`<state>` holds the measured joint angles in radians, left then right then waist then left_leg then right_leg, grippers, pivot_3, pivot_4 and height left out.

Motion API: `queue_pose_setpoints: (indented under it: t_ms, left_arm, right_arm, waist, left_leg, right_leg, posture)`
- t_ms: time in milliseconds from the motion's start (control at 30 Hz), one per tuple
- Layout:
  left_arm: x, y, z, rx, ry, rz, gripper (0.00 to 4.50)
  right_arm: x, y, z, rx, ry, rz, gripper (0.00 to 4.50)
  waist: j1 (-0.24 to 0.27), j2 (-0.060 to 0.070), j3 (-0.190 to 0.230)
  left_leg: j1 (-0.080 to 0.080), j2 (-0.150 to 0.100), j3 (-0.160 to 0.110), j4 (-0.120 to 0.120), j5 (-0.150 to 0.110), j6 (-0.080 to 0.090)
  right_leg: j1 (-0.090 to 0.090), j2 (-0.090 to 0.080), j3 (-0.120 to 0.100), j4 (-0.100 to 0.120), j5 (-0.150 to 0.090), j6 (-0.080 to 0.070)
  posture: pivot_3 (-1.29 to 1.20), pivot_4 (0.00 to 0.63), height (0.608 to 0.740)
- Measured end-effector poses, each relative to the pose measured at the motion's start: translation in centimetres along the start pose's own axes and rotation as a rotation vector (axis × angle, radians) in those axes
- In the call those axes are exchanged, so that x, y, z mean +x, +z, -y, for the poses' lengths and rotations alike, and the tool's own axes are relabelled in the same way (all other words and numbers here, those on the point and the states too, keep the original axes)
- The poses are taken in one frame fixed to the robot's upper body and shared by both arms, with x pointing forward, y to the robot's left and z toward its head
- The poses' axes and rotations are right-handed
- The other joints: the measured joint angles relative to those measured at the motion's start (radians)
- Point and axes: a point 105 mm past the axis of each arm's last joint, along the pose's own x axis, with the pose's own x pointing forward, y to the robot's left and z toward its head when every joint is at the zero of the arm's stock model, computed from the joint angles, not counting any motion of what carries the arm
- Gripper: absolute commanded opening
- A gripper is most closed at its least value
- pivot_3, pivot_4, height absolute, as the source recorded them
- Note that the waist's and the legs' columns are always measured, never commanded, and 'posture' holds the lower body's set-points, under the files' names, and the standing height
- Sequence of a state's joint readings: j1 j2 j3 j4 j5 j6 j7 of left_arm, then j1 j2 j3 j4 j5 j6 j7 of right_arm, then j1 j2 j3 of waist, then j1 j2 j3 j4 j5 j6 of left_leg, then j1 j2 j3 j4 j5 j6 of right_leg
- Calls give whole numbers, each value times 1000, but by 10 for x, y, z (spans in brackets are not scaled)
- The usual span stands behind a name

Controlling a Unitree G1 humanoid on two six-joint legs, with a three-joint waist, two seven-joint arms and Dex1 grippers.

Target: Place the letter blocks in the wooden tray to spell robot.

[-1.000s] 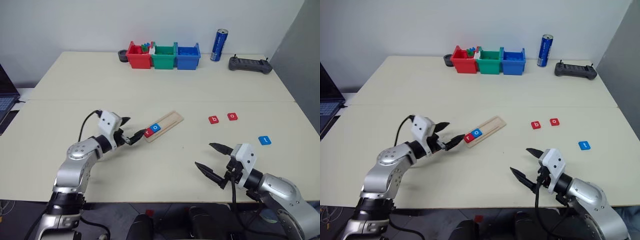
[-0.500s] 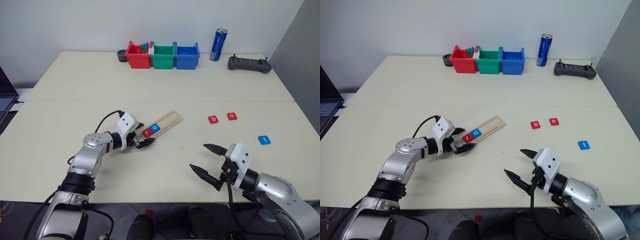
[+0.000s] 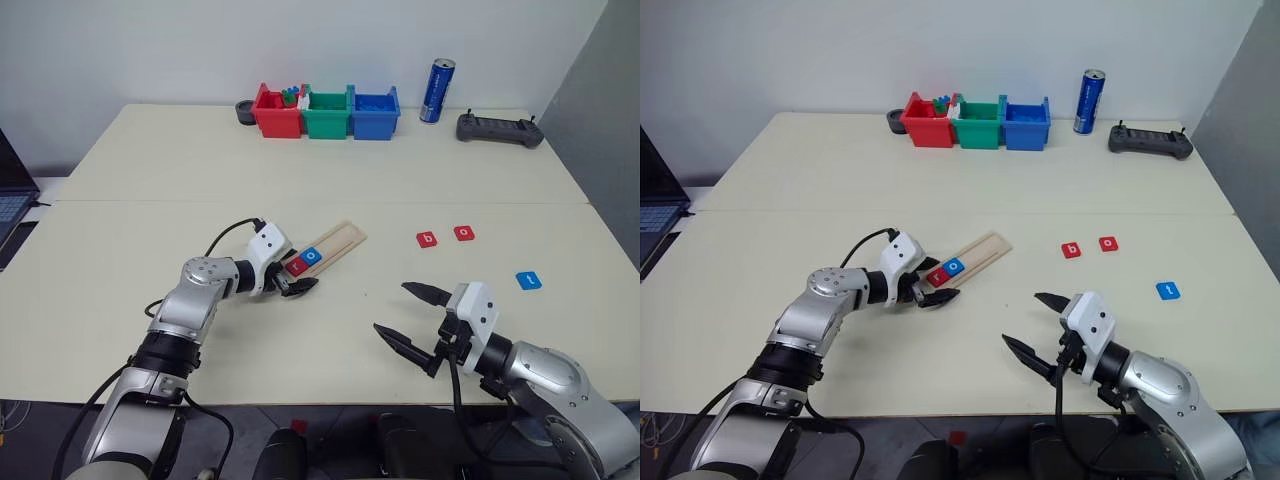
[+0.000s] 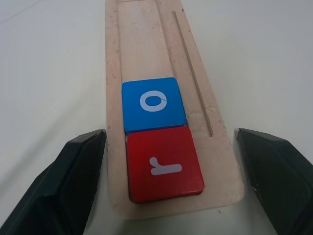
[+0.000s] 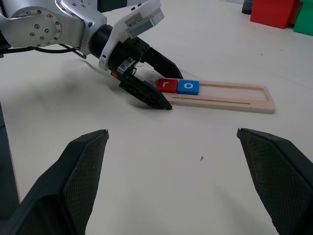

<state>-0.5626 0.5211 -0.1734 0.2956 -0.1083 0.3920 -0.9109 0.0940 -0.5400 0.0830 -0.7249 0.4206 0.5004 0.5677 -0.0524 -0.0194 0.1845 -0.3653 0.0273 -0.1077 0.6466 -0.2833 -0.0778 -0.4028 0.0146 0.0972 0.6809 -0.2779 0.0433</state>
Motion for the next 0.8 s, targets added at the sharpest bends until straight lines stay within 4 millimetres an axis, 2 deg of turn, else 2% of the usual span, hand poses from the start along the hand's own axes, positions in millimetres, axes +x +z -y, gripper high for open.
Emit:
queue_pose_setpoints:
  t_ms: [67, 200, 333, 533, 667, 800]
  left_arm:
    - [0, 0, 1, 1, -1, -10, 3379]
    - [-2, -1, 0, 9, -8, -20, 3382]
    - [-10, -4, 3, 51, -51, -31, 3382]
    - [-26, -11, 29, 226, -253, -52, 3382]
    - [-30, -13, 51, 322, -405, -57, 3382]
    - [-29, -13, 62, 379, -484, -49, 3382]
  right_arm:
    - [0, 0, 0, 0, 1, -1, 4500]
    - [-1, -3, 0, -4, 10, -32, 4500]
    - [-11, -13, -1, -36, 52, -131, 4500]
    - [-31, -20, 1, -53, 95, -249, 4500]
    - [-39, -18, -9, -11, 154, -300, 4500]
    - [-42, -15, -12, -1, 163, -308, 4500]
  waist:
    - [0, 0, 0]
    - [0, 0, 0]
    - [-2, 0, -1]
    - [2, 0, -1]
    - [3, 0, 0]
    - [4, -1, 0]
  left_leg:
    - [0, 0, 0, 0, 0, 0]
    - [0, 0, 0, 0, 0, 0]
    - [0, 0, 0, -1, 0, 0]
    - [0, 0, 0, -1, 0, 0]
    - [-1, 0, 0, -1, 0, 0]
    - [-1, 0, 0, -1, 0, 0]
  right_leg:
    - [0, 0, 0, 0, 0, 0]
    - [0, 0, 0, 0, 0, 0]
    - [0, 0, 0, 0, 0, 0]
    - [0, 0, 0, -1, 0, -1]
    - [0, 0, 0, -1, -1, 1]
    - [0, 0, 0, -1, -1, 2]
  posture:
    - [0, 150, 740]
    - [0, 150, 740]
    - [0, 150, 740]
    - [0, 150, 740]
    - [0, 150, 740]
    - [0, 150, 740]
